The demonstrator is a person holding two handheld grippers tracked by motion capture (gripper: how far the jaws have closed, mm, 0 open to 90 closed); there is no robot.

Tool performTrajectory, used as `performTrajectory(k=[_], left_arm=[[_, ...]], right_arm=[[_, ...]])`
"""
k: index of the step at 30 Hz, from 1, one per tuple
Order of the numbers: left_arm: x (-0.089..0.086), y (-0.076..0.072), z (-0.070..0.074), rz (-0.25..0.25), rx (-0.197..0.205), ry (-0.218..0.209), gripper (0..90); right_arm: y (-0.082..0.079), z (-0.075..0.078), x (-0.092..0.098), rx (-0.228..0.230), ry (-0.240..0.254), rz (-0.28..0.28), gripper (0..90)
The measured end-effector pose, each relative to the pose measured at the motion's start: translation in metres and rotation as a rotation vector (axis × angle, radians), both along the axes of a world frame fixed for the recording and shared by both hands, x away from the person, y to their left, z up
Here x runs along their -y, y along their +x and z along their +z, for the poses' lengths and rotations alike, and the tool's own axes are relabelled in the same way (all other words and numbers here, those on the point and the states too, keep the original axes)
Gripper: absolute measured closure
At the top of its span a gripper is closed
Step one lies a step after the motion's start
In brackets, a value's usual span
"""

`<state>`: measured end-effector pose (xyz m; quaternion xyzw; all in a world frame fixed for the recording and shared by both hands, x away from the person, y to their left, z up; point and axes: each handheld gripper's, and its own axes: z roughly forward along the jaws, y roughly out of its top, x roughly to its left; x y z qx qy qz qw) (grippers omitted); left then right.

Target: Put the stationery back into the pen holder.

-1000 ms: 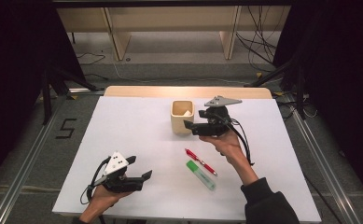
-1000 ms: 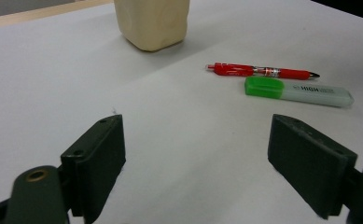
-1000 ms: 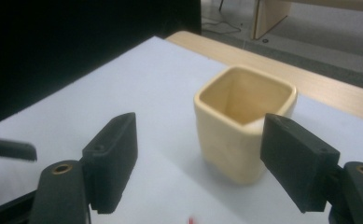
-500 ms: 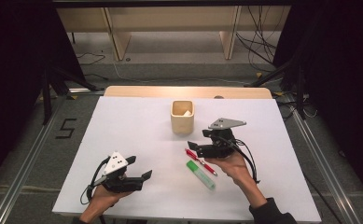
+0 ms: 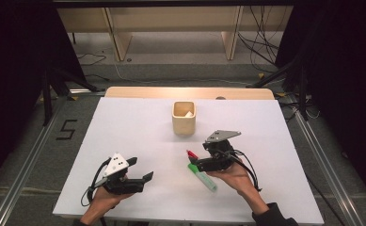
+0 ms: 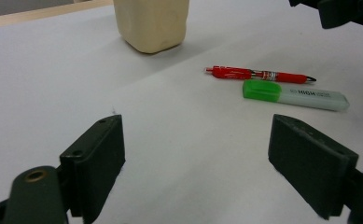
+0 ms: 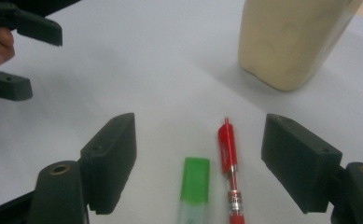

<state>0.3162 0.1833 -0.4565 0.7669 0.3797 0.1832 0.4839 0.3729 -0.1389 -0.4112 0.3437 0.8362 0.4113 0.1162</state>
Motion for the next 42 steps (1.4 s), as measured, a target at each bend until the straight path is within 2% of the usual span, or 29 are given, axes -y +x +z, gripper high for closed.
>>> performTrajectory(k=[9,16,29,32,36,42], left_arm=[[-0.001,0.0,0.001,-0.001,0.0,-0.008,18.1],[-0.001,0.0,0.0,-0.002,0.002,-0.002,18.1],[0.0,0.0,0.0,-0.003,0.004,-0.004,18.0],[0.0,0.0,0.0,-0.006,0.006,-0.001,18.0],[0.0,0.0,0.0,-0.005,0.006,-0.003,18.0],[0.0,-0.001,0.0,-0.007,0.005,0.0,18.0]], right_arm=[[-0.005,-0.007,-0.005,-0.031,-0.058,0.027,28.4],[-0.009,-0.015,-0.008,-0.078,-0.103,0.048,29.9],[-0.007,-0.034,-0.015,-0.143,-0.192,0.036,35.6],[-0.005,-0.038,-0.016,-0.157,-0.196,0.034,39.0],[-0.005,-0.043,-0.017,-0.152,-0.222,0.038,43.0],[-0.003,-0.047,-0.017,-0.159,-0.231,0.033,46.0]])
